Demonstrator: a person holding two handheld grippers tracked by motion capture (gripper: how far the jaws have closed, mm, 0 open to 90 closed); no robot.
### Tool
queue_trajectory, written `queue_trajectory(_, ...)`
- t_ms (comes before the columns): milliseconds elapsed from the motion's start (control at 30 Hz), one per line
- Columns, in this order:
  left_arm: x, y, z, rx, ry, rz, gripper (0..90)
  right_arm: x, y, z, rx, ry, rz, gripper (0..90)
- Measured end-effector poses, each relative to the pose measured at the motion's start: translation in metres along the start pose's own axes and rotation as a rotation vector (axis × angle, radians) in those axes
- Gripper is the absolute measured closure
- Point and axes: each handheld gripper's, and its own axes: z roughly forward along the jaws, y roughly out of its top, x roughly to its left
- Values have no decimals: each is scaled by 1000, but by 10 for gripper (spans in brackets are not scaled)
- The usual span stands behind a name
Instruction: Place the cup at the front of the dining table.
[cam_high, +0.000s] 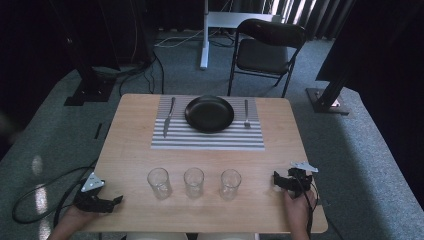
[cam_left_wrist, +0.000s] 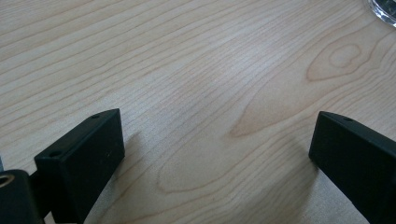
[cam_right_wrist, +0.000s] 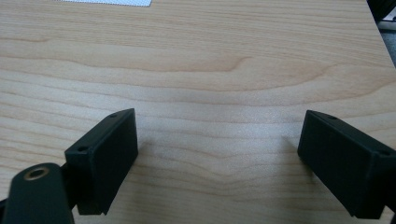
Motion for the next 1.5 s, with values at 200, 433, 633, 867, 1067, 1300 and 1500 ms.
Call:
queue_trajectory(200, -2, 3, -2, 34, -8, -11, 41, 0, 0, 0, 0, 0, 0, 115)
queue_trajectory(433, -7, 8, -6, 27, -24, -17, 41, 0, 0, 0, 0, 0, 0, 115)
queue_trajectory(633, -13, 18, -15, -16, -60, -6, 41, 0, 0, 0, 0, 0, 0, 115)
queue_trajectory(867, -17, 27, -24, -33, -77, 2, 51, 0, 0, 0, 0, 0, 0, 115)
queue_trajectory(1067, -18, 32, -30, -50, -98, -6, 51, 0, 0, 0, 0, 0, 0, 115)
queue_trajectory(1300, -26, 42, -38, -81, -124, 24, 51, 0, 0, 0, 0, 0, 0, 115)
queue_trajectory(1500, -32, 53, -45, -125, -154, 47, 51, 0, 0, 0, 0, 0, 1, 115)
